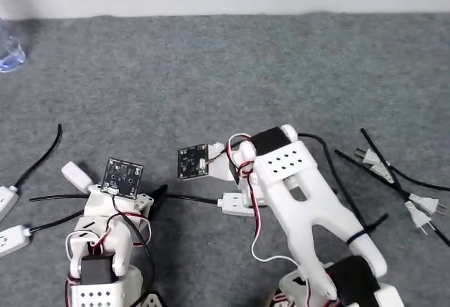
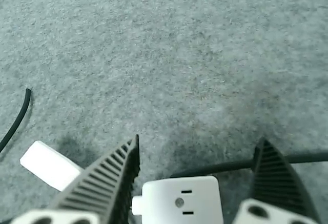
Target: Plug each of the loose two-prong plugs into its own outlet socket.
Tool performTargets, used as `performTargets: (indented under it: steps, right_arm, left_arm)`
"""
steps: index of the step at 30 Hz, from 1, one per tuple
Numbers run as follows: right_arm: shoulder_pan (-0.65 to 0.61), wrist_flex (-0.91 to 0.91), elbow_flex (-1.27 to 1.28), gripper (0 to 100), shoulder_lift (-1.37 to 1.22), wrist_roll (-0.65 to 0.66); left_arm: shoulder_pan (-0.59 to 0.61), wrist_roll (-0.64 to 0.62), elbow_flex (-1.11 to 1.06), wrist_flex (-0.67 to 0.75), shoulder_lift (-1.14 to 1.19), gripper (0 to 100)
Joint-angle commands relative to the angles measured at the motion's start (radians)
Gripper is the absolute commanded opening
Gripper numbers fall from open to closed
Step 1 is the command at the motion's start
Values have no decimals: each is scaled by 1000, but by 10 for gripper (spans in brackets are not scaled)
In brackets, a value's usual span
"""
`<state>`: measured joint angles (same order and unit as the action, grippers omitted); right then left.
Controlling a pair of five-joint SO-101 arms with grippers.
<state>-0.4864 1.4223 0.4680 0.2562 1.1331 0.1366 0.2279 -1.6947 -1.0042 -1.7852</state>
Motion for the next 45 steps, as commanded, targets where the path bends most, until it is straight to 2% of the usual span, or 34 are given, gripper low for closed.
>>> performTargets:
  steps: [1,8,17,29,45]
  right_arm:
    - [16,19,-77,8,2,-5]
    - [19,-21,-58,8,-64,26]
    - [99,-62,-55,8,-111,55]
    - [-27,-71,6,8,-105,-8]
    - [-27,-71,80,8,-110,-14]
  left_arm:
    - [-2,6,10,-3,-2,332]
    - [-2,6,10,-3,-2,332]
    - [-3,6,10,-2,-2,332]
    - [-3,6,10,-2,-2,332]
    - [-3,6,10,-2,-2,332]
